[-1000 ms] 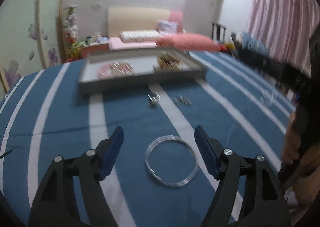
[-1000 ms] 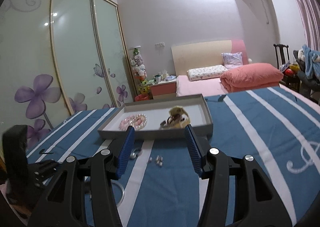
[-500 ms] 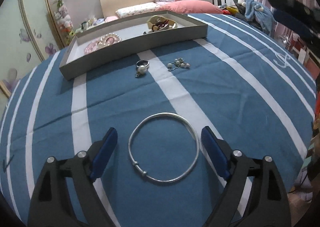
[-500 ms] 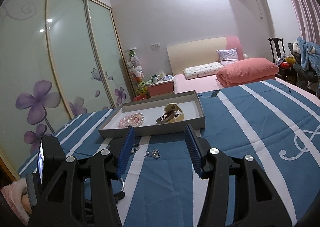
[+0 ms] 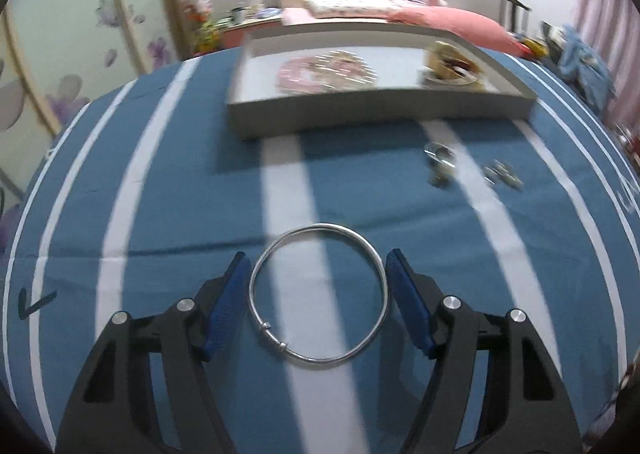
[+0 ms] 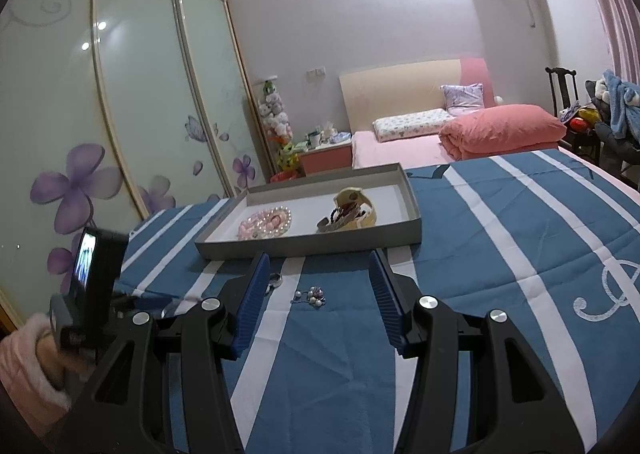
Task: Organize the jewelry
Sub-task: 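Grasp the silver bangle with the left tool while the right tool grasps a pearl earring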
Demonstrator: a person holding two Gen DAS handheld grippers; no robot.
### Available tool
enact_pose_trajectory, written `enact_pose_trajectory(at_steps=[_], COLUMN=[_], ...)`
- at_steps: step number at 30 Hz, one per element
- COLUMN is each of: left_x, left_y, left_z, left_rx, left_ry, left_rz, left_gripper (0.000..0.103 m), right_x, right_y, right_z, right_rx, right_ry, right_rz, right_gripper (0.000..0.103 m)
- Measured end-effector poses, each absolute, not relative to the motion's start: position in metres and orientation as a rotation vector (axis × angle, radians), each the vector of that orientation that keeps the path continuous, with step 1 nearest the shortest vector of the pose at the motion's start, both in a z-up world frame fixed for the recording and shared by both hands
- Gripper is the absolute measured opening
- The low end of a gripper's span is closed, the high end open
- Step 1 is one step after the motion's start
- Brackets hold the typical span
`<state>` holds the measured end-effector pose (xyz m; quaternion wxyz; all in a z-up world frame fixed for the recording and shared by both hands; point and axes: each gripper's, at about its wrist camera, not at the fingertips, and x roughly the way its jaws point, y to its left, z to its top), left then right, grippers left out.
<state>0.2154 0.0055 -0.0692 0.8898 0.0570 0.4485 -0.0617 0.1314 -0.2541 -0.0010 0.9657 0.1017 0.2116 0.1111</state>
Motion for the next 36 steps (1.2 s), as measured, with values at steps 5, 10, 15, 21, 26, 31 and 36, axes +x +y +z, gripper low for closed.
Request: enact_pose_trajectory(at_steps=[5, 10, 15, 21, 26, 31, 36], left_x=[0.230, 0.242, 0.254, 0.259, 0.260, 0.260, 0.260], left_y=[0.017, 0.018, 0.024, 0.028, 0.029, 0.029, 0.029], left_z=[-0.070, -0.069, -0.068, -0.067, -0.067, -0.066, -0.066], left_rx=[0.084, 0.082, 0.068, 0.054, 0.052, 0.051, 0.051], left_ry=[0.919, 0.912, 0.914, 0.915, 0.915, 0.916, 0.916], left_rz=[-0.100, -0.104, -0.084, -0.072, -0.073, -0.074, -0.074], left_gripper=[0.068, 0.068, 0.068, 0.068, 0.068, 0.068, 0.068], right_x=[0.146, 0.164, 0.186, 0.211, 0.224, 0.231, 0.228], right_y=[-0.245, -0.236, -0.225, -0.212, -0.196, -0.181, -0.179], right_z=[-0.008, -0.019, -0.035, -0.054, -0.057, -0.058, -0.055], right_rx=[0.177, 0.149, 0.089, 0.053, 0.012, -0.063, -0.097], right_ry=[0.491, 0.587, 0.722, 0.851, 0.883, 0.888, 0.880], right_rz=[0.236, 0.239, 0.229, 0.228, 0.232, 0.209, 0.210], right_gripper=[0.053, 0.053, 0.053, 0.053, 0.053, 0.047, 0.018])
